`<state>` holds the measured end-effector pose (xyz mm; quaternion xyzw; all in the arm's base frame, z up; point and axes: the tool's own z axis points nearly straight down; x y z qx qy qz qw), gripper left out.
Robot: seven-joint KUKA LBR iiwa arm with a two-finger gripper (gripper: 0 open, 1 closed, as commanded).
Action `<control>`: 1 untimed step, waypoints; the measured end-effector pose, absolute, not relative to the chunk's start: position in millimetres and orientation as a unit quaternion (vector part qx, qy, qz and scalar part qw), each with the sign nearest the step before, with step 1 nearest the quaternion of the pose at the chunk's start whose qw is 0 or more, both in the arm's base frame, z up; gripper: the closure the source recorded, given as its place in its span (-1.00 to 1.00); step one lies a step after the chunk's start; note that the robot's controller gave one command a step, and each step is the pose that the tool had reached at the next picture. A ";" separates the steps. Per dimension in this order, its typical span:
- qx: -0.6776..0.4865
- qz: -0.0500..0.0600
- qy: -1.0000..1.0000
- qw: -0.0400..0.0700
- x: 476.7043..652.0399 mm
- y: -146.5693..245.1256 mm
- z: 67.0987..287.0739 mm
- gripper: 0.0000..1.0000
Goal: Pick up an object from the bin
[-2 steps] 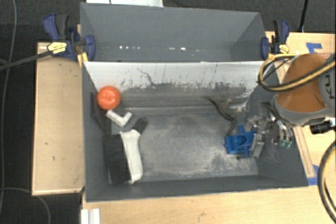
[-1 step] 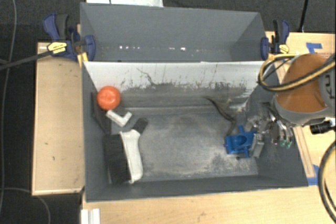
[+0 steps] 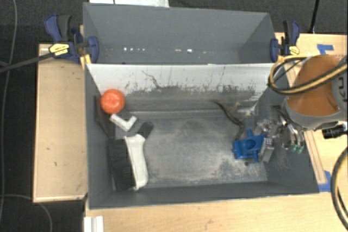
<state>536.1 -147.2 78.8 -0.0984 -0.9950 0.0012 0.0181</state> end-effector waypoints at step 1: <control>-0.100 0.001 -0.995 0.010 539.7 -146.5 97.7 1.00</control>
Offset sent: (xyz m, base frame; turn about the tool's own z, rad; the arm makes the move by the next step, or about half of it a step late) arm -0.0001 -0.0002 0.0489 0.0000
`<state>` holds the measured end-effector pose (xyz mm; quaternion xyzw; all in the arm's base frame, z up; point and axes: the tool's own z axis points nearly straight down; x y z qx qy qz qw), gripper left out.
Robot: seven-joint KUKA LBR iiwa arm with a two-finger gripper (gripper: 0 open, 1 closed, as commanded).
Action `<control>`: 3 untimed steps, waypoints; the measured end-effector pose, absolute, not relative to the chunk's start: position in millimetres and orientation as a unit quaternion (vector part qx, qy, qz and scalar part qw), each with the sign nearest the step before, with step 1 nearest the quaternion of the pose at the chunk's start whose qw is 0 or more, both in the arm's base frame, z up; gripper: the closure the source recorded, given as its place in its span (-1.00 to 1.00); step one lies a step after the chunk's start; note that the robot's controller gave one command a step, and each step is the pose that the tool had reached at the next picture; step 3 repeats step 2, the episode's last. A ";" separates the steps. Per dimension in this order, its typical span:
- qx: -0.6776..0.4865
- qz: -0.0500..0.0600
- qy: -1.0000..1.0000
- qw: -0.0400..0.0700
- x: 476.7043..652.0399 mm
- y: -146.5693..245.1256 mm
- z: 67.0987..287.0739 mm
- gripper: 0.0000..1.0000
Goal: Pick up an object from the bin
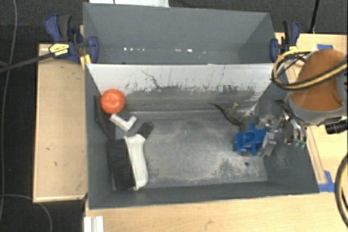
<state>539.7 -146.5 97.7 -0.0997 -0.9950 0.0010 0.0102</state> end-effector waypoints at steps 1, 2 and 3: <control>-0.099 0.001 -0.995 0.011 540.0 -146.3 108.4 1.00; -0.098 0.001 -0.995 0.011 539.7 -146.3 117.7 1.00; -0.098 0.001 -0.995 0.011 539.7 -146.3 117.7 1.00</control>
Offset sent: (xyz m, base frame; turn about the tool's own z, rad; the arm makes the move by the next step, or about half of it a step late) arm 0.0000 0.0000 0.0396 0.0000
